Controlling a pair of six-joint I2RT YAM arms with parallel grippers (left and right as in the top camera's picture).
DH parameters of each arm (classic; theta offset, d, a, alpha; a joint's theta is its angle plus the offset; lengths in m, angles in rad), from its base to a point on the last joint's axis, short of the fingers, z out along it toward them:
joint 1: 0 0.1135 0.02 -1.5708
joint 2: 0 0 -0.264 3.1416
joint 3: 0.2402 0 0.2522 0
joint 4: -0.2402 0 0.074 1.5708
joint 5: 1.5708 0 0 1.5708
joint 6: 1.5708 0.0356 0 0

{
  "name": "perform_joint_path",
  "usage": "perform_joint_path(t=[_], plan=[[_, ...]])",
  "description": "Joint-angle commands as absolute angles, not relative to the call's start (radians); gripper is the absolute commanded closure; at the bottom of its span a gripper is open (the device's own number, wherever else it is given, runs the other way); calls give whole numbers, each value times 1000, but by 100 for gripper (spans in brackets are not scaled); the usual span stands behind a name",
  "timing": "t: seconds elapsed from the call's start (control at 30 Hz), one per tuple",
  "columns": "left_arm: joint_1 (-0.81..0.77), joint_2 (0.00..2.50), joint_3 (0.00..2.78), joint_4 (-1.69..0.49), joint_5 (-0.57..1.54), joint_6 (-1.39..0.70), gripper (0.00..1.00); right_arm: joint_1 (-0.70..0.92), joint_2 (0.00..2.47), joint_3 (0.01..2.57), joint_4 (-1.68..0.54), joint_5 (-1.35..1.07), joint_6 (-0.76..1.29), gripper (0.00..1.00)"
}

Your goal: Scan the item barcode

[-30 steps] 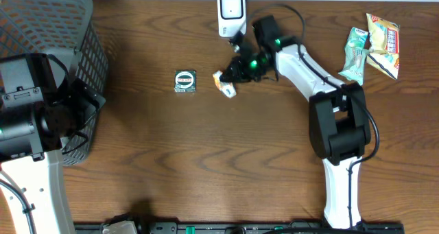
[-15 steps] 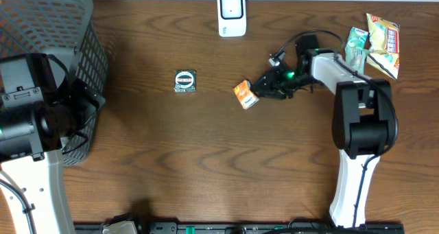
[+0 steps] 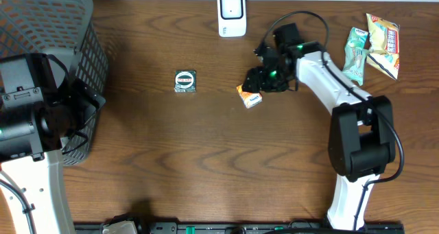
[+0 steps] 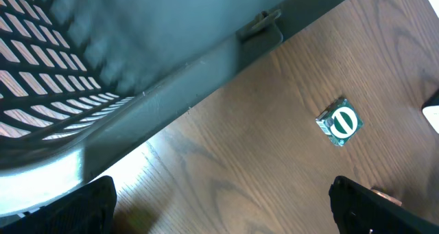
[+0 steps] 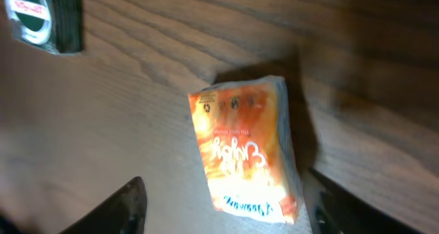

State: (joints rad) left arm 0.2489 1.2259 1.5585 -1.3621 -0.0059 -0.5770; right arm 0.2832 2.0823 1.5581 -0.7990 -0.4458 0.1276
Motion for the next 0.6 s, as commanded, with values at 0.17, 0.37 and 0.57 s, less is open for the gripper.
perform_joint_path(t=[0.17, 0.37, 0.57], plan=[[254, 1221, 1569, -1365, -12, -581, 3, 342, 2080, 1557, -762, -346, 118, 14], [254, 1221, 1569, -1365, -12, -581, 3, 342, 2080, 1557, -759, -347, 118, 14], [254, 1221, 1569, -1365, -12, -581, 2, 345, 2080, 1557, -759, -346, 118, 14]])
